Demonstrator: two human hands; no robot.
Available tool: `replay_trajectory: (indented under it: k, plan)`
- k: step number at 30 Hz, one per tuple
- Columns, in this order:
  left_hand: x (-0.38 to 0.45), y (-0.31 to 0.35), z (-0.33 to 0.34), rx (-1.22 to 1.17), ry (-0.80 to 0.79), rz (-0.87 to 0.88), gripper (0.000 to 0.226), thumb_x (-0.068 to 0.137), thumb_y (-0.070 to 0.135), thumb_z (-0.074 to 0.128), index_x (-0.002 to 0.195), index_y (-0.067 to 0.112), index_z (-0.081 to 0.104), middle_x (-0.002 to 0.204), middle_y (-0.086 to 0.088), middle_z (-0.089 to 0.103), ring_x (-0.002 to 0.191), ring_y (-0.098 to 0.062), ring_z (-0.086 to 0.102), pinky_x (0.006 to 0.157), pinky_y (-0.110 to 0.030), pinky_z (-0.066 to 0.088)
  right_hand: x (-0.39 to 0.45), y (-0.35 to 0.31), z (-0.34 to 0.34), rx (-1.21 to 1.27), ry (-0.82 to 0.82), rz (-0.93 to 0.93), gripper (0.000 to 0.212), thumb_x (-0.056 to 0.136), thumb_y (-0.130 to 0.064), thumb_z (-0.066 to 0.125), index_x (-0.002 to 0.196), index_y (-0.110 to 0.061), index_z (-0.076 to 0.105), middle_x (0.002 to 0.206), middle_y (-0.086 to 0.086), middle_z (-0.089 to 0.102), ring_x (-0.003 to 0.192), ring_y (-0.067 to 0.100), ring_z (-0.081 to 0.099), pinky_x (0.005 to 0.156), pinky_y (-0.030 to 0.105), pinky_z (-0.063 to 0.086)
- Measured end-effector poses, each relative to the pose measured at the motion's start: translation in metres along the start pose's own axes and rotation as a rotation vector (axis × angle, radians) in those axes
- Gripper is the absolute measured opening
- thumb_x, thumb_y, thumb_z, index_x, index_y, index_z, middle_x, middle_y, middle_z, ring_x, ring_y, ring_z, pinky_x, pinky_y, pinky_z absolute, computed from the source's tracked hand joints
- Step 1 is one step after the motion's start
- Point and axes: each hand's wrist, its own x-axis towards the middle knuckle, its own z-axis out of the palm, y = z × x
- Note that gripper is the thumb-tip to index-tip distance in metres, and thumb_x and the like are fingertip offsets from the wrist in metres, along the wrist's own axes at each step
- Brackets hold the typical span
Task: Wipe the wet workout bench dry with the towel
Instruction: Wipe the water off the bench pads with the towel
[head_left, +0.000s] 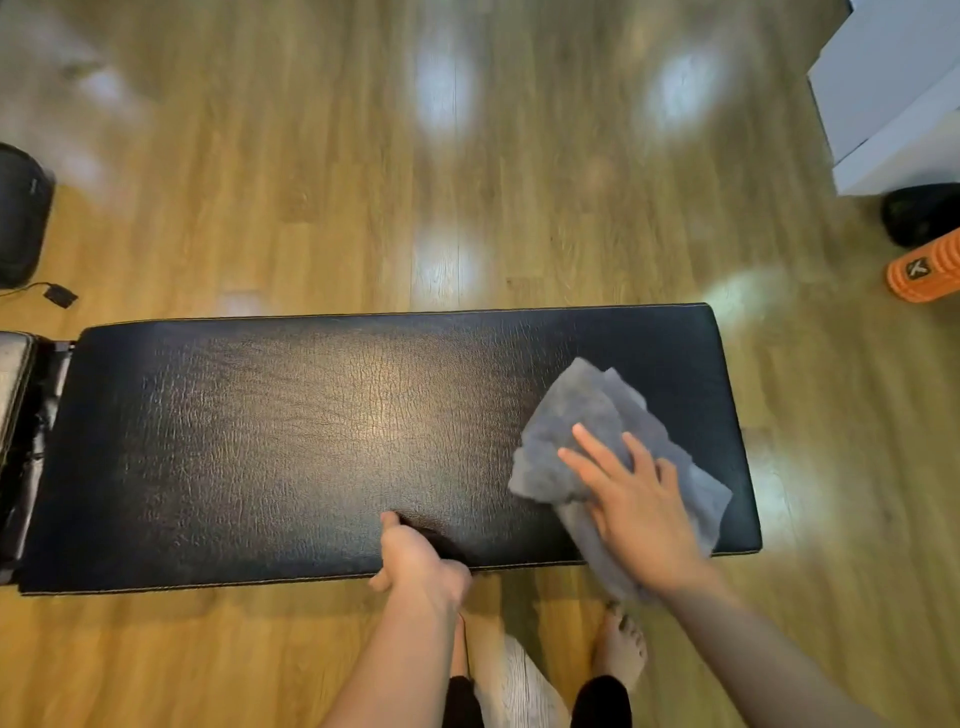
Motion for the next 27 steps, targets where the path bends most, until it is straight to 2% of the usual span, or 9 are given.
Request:
replay_trajectory:
  k: [6,10,13,15,18,21,23,25,27]
  plan:
    - [-0.030,-0.012,0.010,-0.168,0.025,0.044,0.094,0.083,0.061,0.058,0.149,0.036,-0.003,0.156,0.001,0.025,0.131,-0.026,0.043,0.113,-0.057,0.029,0.100,-0.006,-0.026,0.140,-0.023,0.292,0.043,0.102,-0.039,0.038,0.144,-0.041,0.034,0.162,-0.015,0.014,0.138,0.044,0.024,0.101,0.058,0.031]
    - [-0.010,-0.010,0.002,-0.127,-0.058,0.068,0.102,0.062,0.075,0.063,0.145,0.044,0.013,0.153,0.004,0.031,0.128,-0.028,0.047,0.109,-0.064,0.028,0.120,-0.051,-0.031,0.137,-0.051,0.197,0.048,0.102,-0.035,0.041,0.148,-0.039,0.027,0.164,-0.014,0.007,0.142,0.046,0.014,0.104,0.062,0.026]
    - [0.029,-0.015,-0.003,-0.029,-0.108,0.063,0.102,0.047,0.078,0.064,0.138,0.047,0.029,0.148,0.006,0.039,0.122,-0.031,0.052,0.101,-0.071,0.030,0.081,-0.065,-0.018,0.074,-0.006,0.025,0.054,0.094,-0.029,0.056,0.144,-0.038,0.037,0.162,-0.013,0.019,0.139,0.046,0.025,0.097,0.060,0.034]
    - [0.063,-0.019,-0.005,0.044,-0.105,0.039,0.086,0.054,0.071,0.065,0.131,0.044,0.040,0.142,0.000,0.048,0.113,-0.034,0.058,0.090,-0.075,0.036,0.039,-0.060,-0.005,0.027,0.031,-0.097,0.057,0.087,-0.027,0.063,0.140,-0.037,0.044,0.159,-0.013,0.028,0.136,0.044,0.034,0.090,0.057,0.041]
    - [0.082,-0.016,-0.008,0.132,-0.083,0.016,0.070,0.062,0.062,0.064,0.126,0.041,0.046,0.135,-0.005,0.054,0.107,-0.039,0.060,0.078,-0.077,0.041,-0.019,-0.027,0.015,-0.049,0.004,-0.219,0.058,0.085,-0.024,0.055,0.140,-0.038,0.045,0.158,-0.011,0.031,0.135,0.043,0.040,0.086,0.056,0.045]
    - [0.008,-0.006,-0.003,0.201,-0.083,0.008,0.066,0.077,0.055,0.062,0.134,0.029,0.041,0.137,-0.009,0.052,0.109,-0.038,0.059,0.075,-0.060,0.053,-0.038,0.016,0.013,-0.078,-0.029,-0.173,0.067,0.078,-0.022,0.067,0.139,-0.040,0.046,0.156,-0.012,0.034,0.131,0.043,0.045,0.081,0.052,0.047]
    - [-0.013,-0.008,-0.010,0.336,0.047,0.162,0.078,0.083,0.052,0.063,0.142,0.012,0.031,0.144,-0.012,0.043,0.121,-0.036,0.051,0.090,-0.052,0.050,-0.031,0.036,0.003,-0.054,-0.051,-0.103,0.066,0.081,-0.025,0.072,0.140,-0.040,0.046,0.157,-0.013,0.033,0.132,0.043,0.044,0.082,0.051,0.045]
    - [-0.025,-0.013,-0.021,0.531,0.157,0.371,0.108,0.073,0.057,0.072,0.148,0.001,0.017,0.155,-0.016,0.025,0.137,-0.036,0.035,0.110,-0.049,0.035,-0.008,0.047,-0.008,-0.036,-0.045,-0.028,0.060,0.087,-0.030,0.068,0.142,-0.040,0.045,0.159,-0.014,0.030,0.132,0.043,0.042,0.087,0.052,0.043]
    - [-0.038,-0.019,-0.029,0.726,0.125,0.597,0.118,0.074,0.047,0.078,0.151,0.000,0.002,0.161,-0.015,0.000,0.147,-0.031,0.012,0.119,-0.044,0.018,0.024,0.047,-0.017,-0.022,-0.018,0.060,0.052,0.094,-0.035,0.059,0.143,-0.038,0.043,0.160,-0.012,0.028,0.132,0.044,0.039,0.091,0.054,0.040]
